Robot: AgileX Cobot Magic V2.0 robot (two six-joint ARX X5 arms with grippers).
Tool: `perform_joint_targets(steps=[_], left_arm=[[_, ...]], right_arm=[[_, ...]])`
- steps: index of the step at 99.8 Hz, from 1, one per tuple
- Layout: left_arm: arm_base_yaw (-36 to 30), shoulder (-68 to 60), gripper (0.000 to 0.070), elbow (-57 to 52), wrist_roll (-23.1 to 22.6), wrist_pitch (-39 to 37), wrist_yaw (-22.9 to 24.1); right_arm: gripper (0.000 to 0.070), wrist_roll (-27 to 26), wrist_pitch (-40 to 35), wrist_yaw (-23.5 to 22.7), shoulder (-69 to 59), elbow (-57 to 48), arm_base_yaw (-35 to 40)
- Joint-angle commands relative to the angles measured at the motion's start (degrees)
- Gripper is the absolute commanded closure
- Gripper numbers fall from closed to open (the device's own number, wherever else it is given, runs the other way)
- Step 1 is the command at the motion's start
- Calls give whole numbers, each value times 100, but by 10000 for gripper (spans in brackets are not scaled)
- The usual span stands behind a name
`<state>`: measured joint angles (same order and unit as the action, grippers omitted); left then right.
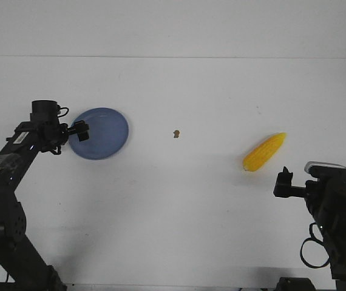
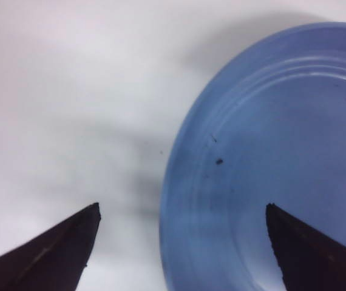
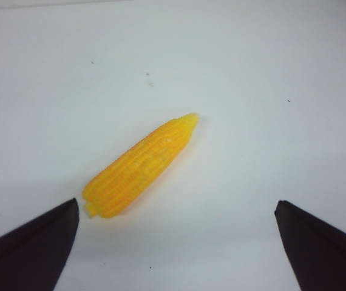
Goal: Place corn on plate with both arms
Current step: 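Grip the blue plate rim with the left gripper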
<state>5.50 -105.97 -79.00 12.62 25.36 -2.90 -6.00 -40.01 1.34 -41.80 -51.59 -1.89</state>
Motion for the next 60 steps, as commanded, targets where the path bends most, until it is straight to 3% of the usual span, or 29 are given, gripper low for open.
perform_joint_targets(steps=[1,35,47,60], left_arm=[[13,-205,143,-133,-9,22,11],[13,-326,168,-133,-11,7,13],[13,-337,288,-133,-15,33,13],[11,-367,331,-133,-22,61,13]], right_arm=[[20,-46,55,4,-24,-81,4],[20,-46,55,4,-24,-81,4],[20,-46,57,4,-24,-81,4],[20,-46,57,4,-24,-81,4]])
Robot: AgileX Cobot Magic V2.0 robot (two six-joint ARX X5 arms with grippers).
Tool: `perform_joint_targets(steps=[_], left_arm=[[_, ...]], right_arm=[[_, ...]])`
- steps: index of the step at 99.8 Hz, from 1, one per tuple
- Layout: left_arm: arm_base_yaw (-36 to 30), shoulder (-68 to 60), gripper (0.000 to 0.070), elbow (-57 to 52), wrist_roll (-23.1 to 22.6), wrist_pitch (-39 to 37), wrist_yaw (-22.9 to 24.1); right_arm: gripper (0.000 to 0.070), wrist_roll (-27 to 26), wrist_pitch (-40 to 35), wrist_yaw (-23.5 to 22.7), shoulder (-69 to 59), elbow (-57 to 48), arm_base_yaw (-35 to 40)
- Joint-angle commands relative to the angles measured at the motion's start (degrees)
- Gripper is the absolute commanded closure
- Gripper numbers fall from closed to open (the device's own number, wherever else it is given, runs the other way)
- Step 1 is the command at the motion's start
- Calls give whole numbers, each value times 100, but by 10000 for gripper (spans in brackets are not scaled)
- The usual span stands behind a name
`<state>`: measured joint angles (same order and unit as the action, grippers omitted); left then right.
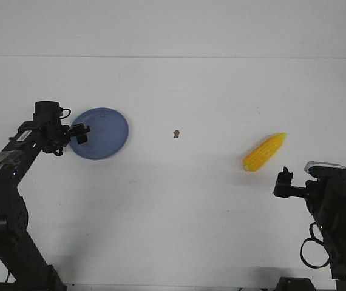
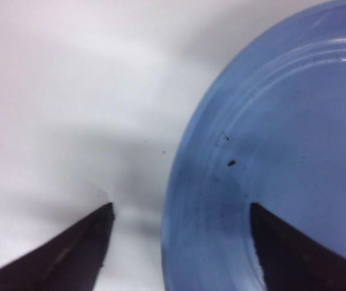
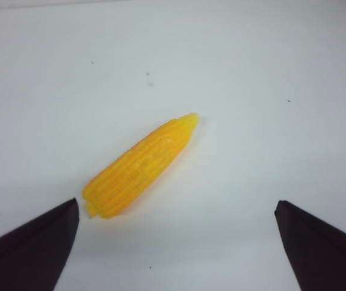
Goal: Place corn on plate with both arms
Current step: 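Grip the blue plate rim with the left gripper, then drag the blue plate toward the table center with the left gripper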
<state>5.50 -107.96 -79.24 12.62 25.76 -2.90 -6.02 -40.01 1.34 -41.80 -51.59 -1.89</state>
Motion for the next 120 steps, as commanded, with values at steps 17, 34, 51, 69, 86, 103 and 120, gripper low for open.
perform_joint_targets(steps=[17,34,51,69,86,103,120], left_arm=[[13,-168,697,-109,-72,72,9],[24,-166,694,-109,-125,81,-177],[107,13,695,-109,-114,7,-918],[168,549,695,-107,-48,-13,-1788],[127,1117,695,-107,35,90,-2463],[-186,1386,695,-37,22,503,-2640],[-828,1602,695,492,24,372,-2640]], right_arm=[[20,-44,57,4,-24,-81,4],[20,-44,57,4,-24,-81,4],[20,-44,57,4,-24,-81,4],[20,-44,57,13,-24,-81,4],[20,-44,59,15,-24,-81,4],[20,-44,59,15,-24,-81,4],[20,-44,59,15,-24,-81,4]])
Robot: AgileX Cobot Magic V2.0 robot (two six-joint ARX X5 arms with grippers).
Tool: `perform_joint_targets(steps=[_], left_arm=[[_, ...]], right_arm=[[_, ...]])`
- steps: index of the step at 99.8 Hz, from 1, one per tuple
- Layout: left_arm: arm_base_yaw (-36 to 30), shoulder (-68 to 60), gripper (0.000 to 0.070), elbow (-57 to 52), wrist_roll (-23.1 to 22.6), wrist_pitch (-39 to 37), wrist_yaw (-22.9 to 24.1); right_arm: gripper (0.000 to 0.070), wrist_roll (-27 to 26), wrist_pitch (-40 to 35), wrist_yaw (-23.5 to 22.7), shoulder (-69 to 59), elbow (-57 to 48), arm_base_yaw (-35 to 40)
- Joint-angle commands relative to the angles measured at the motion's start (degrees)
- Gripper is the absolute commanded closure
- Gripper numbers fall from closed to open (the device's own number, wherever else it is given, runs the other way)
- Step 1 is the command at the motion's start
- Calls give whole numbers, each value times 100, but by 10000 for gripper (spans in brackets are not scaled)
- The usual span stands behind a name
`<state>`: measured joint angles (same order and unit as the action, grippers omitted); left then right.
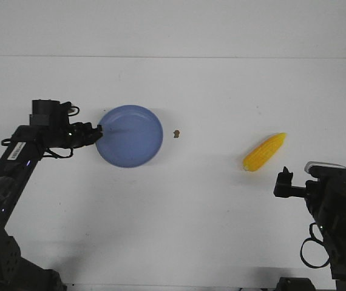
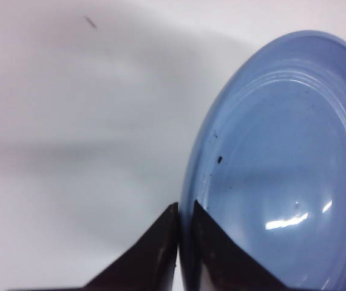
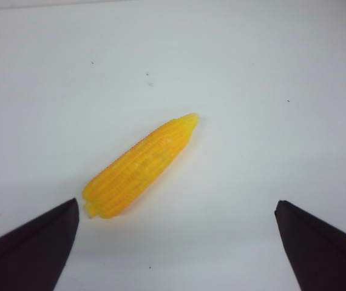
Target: Place corn on plate with both arms
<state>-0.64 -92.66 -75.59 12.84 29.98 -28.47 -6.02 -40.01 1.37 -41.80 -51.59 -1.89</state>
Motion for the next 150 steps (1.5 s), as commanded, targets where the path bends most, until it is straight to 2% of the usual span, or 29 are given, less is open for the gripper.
perform_joint_targets(steps=[1,25,38,54,83,92,111,117,128,133,139,150], left_arm=[[-258,81,695,166,2,-59,-83],[-1346,168,695,1132,55,-629,-199],[-1727,168,695,1624,120,-979,-199],[-1908,168,695,2057,166,-1287,-199],[-1926,166,673,2133,162,-1340,-98],[-1926,166,588,2133,164,-1325,-44],[-1926,166,535,2133,162,-1311,-26],[-1926,166,422,2133,162,-1322,-26],[-1926,168,148,2133,162,-1366,-26],[-1926,177,65,2133,149,-1405,-26],[-1926,210,0,2133,131,-1486,-26],[-1862,426,0,2131,-11,-1683,-24]], right_arm=[[20,-44,59,13,-24,-81,4],[20,-44,59,13,-24,-81,4],[20,-44,57,13,-24,-81,4],[20,-44,57,13,-24,-81,4],[20,-44,57,13,-24,-81,4],[20,-44,55,13,-24,-81,4],[20,-44,55,13,-24,-81,4],[20,-44,55,13,-24,-81,4],[20,-44,55,13,-24,-81,4],[20,-44,55,13,-24,-81,4],[20,-44,57,13,-24,-81,4],[20,-42,55,11,-24,-81,4]])
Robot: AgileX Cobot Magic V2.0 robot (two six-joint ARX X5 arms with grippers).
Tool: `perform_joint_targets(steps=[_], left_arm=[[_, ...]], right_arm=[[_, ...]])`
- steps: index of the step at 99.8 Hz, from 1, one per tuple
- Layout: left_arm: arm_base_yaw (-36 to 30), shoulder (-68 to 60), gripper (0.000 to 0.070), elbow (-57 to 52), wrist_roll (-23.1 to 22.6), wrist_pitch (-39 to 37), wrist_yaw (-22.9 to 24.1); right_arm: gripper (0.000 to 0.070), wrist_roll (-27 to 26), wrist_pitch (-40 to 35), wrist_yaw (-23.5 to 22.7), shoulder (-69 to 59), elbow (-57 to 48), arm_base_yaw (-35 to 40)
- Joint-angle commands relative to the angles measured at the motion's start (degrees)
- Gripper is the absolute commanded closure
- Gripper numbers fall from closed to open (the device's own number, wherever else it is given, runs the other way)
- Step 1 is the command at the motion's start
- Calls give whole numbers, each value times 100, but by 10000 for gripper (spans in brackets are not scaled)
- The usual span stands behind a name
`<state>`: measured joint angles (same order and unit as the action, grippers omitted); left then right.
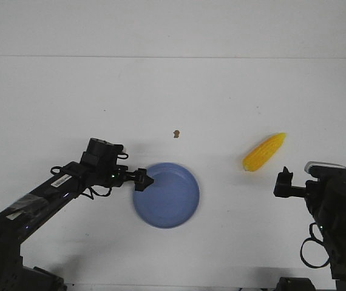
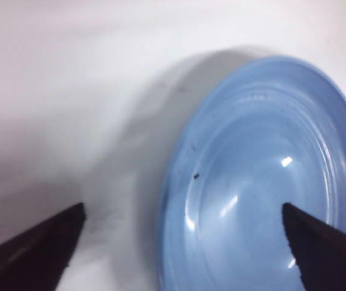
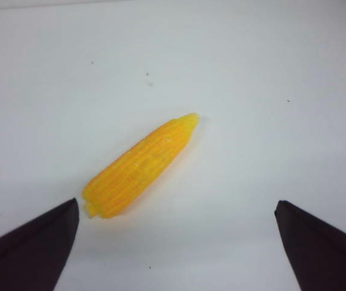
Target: Place corn on plate with both arms
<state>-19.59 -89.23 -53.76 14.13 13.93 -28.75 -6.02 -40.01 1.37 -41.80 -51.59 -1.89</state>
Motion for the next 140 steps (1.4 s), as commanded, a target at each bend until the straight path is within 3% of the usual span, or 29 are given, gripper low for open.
perform_joint_targets(steps=[1,11,39,52,78,107,129,140], left_arm=[[46,116,0,-52,-155,-96,11],[179,505,0,-52,-323,-225,256],[654,1895,0,-52,-1255,428,2306],[855,2409,0,-52,-1523,918,2863],[1023,2793,0,-52,-1539,1158,2900],[1023,2778,0,-52,-1497,1145,2896],[1023,2778,0,-52,-1497,1128,2896],[1023,2778,0,-52,-1495,1130,2898]], right_arm=[[20,-42,55,11,-24,-81,4],[20,-42,57,13,-24,-81,4],[20,-46,79,9,-24,-81,4],[20,-162,79,7,-39,-81,4],[20,-605,254,15,-678,-81,4],[21,-1222,1484,-39,-2542,-81,0],[21,-1665,2302,-903,-3897,-92,-83],[21,-1825,2551,-933,-4389,-92,-83]])
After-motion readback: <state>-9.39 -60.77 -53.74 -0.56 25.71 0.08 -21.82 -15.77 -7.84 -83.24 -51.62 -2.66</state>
